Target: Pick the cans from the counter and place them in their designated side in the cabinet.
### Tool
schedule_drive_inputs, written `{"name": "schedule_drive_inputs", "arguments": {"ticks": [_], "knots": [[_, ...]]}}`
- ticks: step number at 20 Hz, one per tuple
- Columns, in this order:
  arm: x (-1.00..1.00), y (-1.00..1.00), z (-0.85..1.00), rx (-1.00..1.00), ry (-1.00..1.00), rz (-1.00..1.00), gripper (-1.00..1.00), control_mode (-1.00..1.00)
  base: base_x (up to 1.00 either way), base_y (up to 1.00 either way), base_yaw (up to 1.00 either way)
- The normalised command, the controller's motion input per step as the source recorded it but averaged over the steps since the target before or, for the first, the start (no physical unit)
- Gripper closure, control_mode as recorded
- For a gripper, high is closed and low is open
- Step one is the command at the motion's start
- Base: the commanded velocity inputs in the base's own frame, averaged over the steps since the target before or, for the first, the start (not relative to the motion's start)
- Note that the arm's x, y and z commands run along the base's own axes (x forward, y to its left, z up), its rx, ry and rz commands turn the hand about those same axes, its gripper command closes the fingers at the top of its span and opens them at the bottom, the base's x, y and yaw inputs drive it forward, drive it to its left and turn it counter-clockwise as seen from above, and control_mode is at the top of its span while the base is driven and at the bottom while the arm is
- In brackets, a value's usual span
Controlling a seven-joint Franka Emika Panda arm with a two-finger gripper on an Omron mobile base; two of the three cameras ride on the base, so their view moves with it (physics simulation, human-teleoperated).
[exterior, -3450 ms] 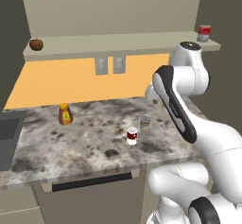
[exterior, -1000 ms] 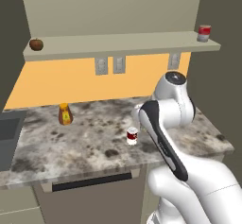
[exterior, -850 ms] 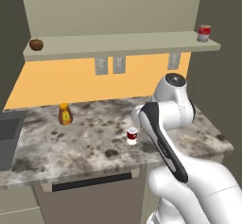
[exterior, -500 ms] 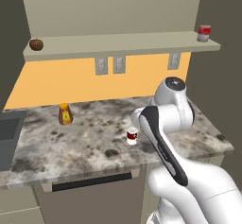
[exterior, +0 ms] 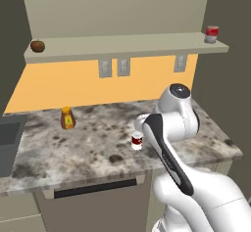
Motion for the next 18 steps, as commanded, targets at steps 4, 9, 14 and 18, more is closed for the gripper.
{"name": "schedule_drive_inputs", "arguments": {"ticks": [4,9,14,18], "knots": [[0.07,0.04,-0.06,0.01,0.0,0.0,-1.0,-1.0,0.0,0.0,0.0],[0.1,0.02,-0.06,0.0,0.0,0.0,-1.0,-1.0,0.0,0.0,0.0],[0.13,0.04,-0.07,0.0,0.0,0.0,-1.0,-1.0,0.0,0.0,0.0],[0.18,0.01,-0.09,0.0,0.0,0.0,-1.0,-1.0,0.0,0.0,0.0]]}}
